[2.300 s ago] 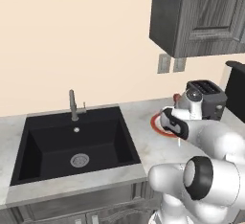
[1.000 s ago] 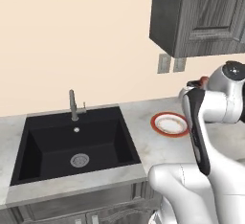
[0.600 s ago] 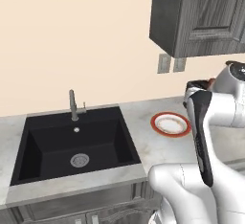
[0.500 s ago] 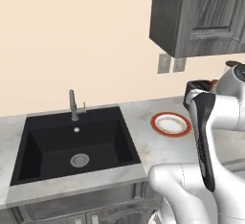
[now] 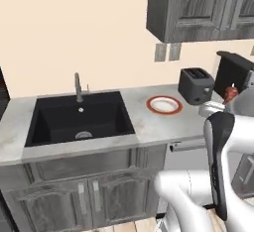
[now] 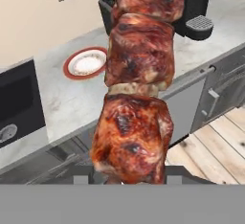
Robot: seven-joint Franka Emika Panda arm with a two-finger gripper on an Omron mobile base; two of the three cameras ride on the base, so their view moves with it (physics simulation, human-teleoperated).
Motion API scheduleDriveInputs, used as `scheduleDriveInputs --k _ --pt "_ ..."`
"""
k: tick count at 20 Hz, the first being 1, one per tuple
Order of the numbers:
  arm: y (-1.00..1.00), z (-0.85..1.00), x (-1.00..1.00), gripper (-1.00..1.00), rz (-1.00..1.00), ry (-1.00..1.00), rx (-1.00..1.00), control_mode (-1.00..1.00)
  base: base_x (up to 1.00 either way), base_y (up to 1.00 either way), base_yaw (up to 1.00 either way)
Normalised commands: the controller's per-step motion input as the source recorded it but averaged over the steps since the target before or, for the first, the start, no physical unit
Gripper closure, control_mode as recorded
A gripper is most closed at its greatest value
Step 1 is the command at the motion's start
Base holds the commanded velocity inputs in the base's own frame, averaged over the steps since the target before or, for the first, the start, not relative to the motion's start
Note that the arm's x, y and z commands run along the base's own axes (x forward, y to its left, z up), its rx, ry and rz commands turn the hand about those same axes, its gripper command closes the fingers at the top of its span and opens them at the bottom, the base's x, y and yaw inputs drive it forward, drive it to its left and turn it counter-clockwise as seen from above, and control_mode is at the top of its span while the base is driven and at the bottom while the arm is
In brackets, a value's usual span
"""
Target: Place the cold items (broccoli and mushroom) from the fridge in one tupperware on the dining counter. Place the warm items (hot dog and kebab skewer) in the stove area in another tupperware.
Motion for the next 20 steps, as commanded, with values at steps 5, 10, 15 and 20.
scheduleDriveInputs --k 5,10,15,20 --pt "0.00 0.00 0.00 1.00 0.00 0.00 0.00 1.00 -0.87 0.05 0.58" --pt "0.00 0.00 0.00 1.00 0.00 0.00 0.00 1.00 -0.79 0.11 0.86" --pt "0.00 0.00 0.00 1.00 0.00 0.00 0.00 1.00 -0.80 0.15 0.85" --pt "0.00 0.00 0.00 1.00 0.00 0.00 0.00 1.00 -0.87 0.19 0.78"
